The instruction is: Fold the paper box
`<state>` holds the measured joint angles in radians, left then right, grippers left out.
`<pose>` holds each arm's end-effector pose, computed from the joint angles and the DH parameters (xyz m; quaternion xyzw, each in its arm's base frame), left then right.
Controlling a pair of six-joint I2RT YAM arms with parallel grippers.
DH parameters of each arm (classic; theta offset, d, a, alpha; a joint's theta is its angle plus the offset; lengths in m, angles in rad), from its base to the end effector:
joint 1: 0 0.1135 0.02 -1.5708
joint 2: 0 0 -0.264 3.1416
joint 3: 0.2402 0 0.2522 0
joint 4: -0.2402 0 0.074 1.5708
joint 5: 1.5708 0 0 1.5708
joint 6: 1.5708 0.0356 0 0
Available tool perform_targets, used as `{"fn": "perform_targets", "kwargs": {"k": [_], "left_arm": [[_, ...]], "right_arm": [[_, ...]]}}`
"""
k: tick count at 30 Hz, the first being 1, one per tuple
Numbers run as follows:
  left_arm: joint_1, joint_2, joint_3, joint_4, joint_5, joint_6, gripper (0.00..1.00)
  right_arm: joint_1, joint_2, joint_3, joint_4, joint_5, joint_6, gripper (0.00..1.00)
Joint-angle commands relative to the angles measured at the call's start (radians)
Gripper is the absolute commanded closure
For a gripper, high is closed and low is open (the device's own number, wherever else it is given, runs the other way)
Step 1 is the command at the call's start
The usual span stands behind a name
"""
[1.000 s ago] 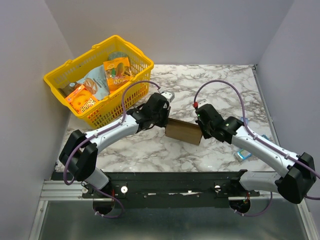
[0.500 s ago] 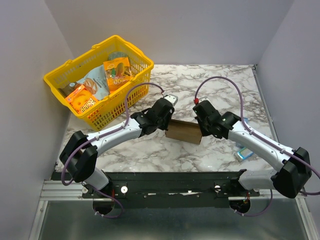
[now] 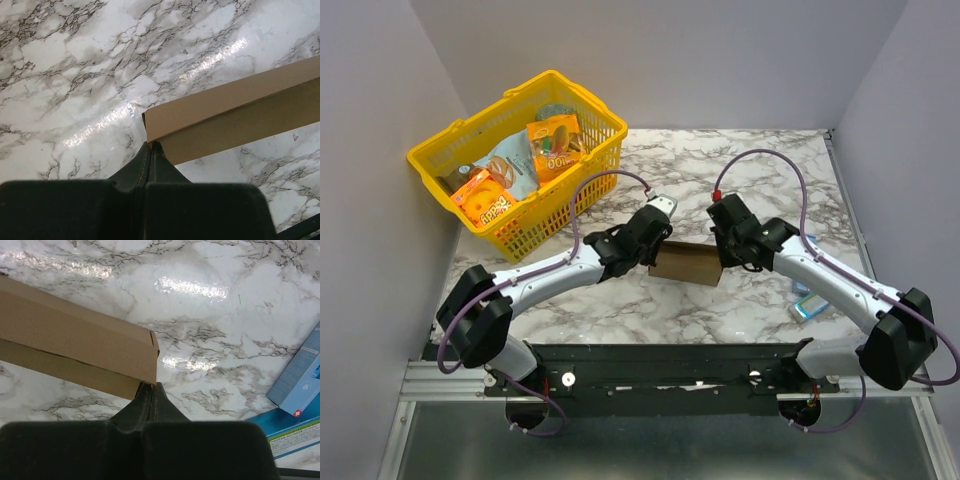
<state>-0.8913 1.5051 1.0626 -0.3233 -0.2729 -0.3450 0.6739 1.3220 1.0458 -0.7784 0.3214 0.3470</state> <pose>0.2134 -0.2489 0.2512 0.1946 0.8921 -0.1229 0.3888 0.2104 0.1536 0.2666 -0.1150 0.9483 -0.0119 0.2954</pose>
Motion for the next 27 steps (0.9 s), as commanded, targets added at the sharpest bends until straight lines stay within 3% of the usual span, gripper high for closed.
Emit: {"fn": "perform_targets", "kwargs": {"k": [1,27], "left_arm": [[-0.044,0.000,-0.029,-0.007,0.043,-0.011,1.00],[-0.061,-0.017,-0.049,0.015,0.041,-0.012,1.00]], "right_arm": [[-0.011,0.020,0.048,0.116,-0.146,0.044,0.99],[-0.033,0.079,0.102,0.171,-0.252,0.099,0.99]]}}
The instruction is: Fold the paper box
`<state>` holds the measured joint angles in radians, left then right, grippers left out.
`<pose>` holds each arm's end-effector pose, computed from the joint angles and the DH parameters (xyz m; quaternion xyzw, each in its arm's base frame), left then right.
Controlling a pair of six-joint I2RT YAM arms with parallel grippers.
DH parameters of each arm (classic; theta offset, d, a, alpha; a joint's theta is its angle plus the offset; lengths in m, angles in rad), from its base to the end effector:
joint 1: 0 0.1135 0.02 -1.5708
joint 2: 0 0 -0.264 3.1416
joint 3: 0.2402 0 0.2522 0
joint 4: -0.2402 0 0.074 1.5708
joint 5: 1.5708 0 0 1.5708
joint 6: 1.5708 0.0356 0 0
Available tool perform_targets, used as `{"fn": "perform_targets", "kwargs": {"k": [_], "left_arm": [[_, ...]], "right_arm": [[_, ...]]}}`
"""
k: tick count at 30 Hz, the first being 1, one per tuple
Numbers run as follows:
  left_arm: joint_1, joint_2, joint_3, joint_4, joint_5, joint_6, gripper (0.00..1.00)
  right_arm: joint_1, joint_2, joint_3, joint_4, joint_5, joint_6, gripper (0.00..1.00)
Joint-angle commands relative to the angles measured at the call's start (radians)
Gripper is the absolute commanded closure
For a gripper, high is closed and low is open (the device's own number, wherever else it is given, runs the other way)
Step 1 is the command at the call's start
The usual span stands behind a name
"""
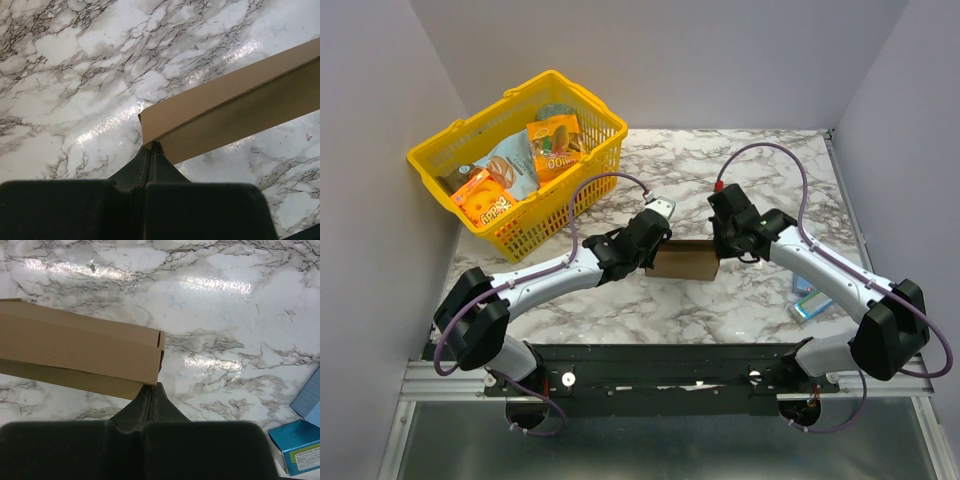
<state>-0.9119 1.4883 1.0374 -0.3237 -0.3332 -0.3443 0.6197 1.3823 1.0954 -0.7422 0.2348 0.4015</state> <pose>0.2062 -0.2473 0.2486 0.1928 0.8907 -0.1010 0.3992 0.2315 0.1550 0.2680 -0.0730 0.9546 0.0314 0.2870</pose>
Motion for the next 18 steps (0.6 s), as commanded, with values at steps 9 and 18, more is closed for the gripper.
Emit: {"fn": "perform_targets", "kwargs": {"k": [9,18], "left_arm": [[-0.044,-0.002,-0.028,0.020,0.102,-0.012,1.00],[-0.045,-0.005,-0.030,0.026,0.099,-0.010,1.00]], "right_arm": [[0.021,0.043,0.083,0.130,-0.178,0.049,0.99],[0.021,0.057,0.098,0.130,-0.190,0.053,0.99]]}}
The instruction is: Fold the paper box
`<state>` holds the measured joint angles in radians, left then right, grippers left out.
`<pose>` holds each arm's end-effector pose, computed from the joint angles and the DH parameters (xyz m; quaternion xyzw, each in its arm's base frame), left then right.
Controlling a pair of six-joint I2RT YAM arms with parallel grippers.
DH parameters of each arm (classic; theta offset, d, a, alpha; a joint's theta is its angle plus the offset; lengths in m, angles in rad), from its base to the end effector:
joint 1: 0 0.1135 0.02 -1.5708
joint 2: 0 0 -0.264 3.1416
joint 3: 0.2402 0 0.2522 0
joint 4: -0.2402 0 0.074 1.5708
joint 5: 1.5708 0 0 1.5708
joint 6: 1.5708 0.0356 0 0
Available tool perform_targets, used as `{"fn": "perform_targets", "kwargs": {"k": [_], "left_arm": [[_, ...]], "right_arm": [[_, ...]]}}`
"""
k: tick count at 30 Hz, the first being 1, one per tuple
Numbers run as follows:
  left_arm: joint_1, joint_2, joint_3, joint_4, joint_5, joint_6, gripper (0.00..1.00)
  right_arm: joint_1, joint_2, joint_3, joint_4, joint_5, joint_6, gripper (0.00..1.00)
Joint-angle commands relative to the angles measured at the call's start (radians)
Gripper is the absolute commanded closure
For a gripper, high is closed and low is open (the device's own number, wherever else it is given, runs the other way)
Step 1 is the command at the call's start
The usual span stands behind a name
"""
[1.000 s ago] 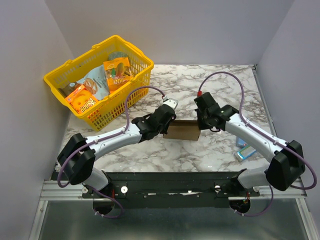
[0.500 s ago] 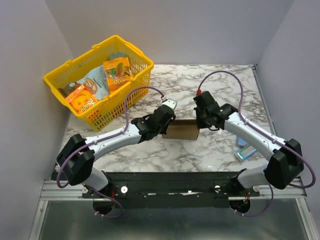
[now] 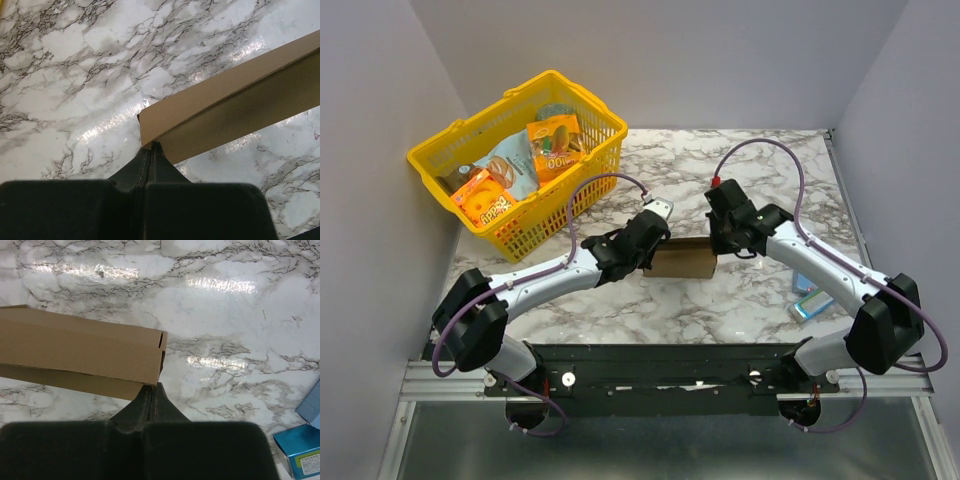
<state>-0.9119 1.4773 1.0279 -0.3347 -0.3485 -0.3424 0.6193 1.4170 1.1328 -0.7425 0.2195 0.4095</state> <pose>0.2044 -0.2441 0.2481 0.1918 0.8917 -0.0919 0.3996 0.2389 0.1607 0.2702 -0.0710 0.9552 0.0396 0.2844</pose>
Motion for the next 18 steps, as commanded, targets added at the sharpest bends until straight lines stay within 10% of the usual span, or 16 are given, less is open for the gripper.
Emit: {"fn": "perform_targets", "kwargs": {"k": [1,18], "left_arm": [[-0.047,0.006,-0.020,0.039,0.115,-0.012,1.00],[-0.058,0.009,-0.023,0.043,0.103,-0.009,1.00]], "right_arm": [[0.022,0.023,0.068,0.130,-0.175,0.043,0.99],[0.022,0.049,0.084,0.127,-0.187,0.045,0.99]]}}
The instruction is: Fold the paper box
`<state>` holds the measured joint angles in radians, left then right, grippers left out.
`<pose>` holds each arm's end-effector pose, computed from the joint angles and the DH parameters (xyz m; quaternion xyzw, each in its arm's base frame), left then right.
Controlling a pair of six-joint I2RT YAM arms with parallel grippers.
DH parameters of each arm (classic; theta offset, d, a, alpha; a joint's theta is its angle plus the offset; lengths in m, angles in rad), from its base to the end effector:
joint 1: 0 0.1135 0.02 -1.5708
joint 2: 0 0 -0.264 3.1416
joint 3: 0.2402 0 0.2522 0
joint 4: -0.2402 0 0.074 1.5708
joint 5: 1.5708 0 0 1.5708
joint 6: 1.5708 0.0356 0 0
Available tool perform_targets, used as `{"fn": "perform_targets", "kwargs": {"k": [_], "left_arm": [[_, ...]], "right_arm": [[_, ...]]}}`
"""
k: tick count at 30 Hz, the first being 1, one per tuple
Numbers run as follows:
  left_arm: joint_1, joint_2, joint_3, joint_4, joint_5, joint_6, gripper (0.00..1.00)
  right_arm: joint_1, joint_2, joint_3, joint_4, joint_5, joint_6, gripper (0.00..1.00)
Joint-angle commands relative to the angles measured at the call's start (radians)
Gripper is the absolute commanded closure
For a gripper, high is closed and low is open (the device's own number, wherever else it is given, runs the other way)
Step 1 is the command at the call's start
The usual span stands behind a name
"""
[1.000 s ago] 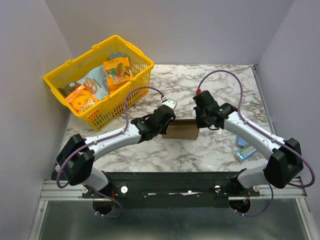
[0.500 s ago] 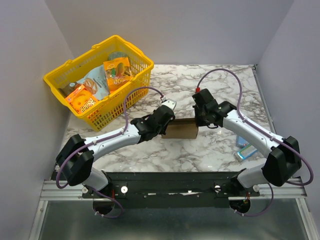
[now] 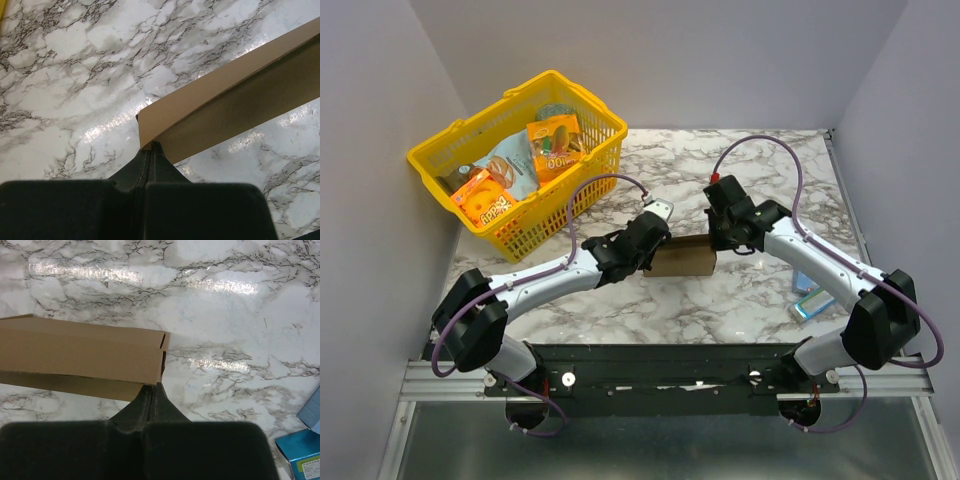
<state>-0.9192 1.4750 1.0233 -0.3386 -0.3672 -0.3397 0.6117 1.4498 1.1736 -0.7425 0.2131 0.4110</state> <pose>0.2023 -0.2441 0.2472 0.1932 0.8912 -0.0837 0.4017 0.2477 0.1645 0.2739 -0.0670 0.9548 0.0434 0.2864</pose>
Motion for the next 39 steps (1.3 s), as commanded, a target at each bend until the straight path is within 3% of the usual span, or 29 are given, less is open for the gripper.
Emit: {"fn": "perform_targets", "kwargs": {"k": [1,14,26,39], "left_arm": [[-0.050,0.014,-0.017,0.049,0.122,-0.010,1.00],[-0.060,0.016,-0.019,0.049,0.108,-0.007,1.00],[-0.060,0.019,-0.008,0.038,0.090,0.002,1.00],[-0.060,0.024,-0.023,0.046,0.070,-0.010,1.00]], "right_arm": [[0.030,0.017,0.043,0.126,-0.181,0.043,0.99],[0.026,0.018,0.055,0.129,-0.198,0.045,0.99],[0.026,-0.061,-0.074,0.137,-0.112,-0.029,0.99],[0.043,-0.078,-0.219,0.220,-0.156,-0.063,0.99]]}}
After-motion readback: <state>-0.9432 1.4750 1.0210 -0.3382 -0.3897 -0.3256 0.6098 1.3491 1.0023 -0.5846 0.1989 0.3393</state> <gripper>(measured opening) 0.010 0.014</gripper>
